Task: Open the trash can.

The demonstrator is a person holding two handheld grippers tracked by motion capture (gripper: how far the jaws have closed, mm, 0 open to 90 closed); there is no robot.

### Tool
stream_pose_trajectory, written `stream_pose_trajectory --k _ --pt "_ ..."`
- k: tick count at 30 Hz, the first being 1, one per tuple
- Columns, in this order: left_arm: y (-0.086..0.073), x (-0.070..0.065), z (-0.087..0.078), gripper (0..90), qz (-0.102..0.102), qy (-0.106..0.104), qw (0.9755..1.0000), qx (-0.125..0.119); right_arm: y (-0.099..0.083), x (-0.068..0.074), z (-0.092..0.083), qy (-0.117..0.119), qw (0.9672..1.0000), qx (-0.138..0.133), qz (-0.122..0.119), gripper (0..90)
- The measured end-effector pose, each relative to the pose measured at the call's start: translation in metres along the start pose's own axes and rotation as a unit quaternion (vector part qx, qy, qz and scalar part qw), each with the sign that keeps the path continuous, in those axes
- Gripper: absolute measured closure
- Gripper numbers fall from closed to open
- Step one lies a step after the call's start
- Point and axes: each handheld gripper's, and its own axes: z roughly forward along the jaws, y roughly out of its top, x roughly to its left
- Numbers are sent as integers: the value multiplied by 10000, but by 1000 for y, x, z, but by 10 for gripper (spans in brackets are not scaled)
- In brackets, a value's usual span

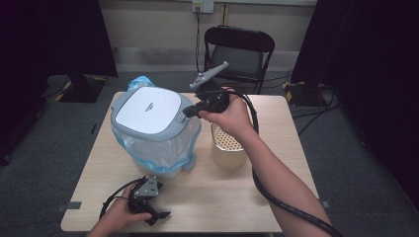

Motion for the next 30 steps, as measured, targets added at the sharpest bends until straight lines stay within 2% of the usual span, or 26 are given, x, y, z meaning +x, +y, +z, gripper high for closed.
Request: stream_pose_trajectory --k 12,18,21,30 --pt "0 0 0 0 3 0 10000 1 5 -1 17 84 10000 -9 -13 900" --pt "0 0 0 0 4 0 10000 4 6 -1 18 142 9999 43 22 900" --pt "0 0 0 0 2 0 10000 -1 6 -1 18 129 9999 66 -62 900" --pt "0 0 0 0 28 19 10000 1 5 0 15 91 9998 171 -100 900"
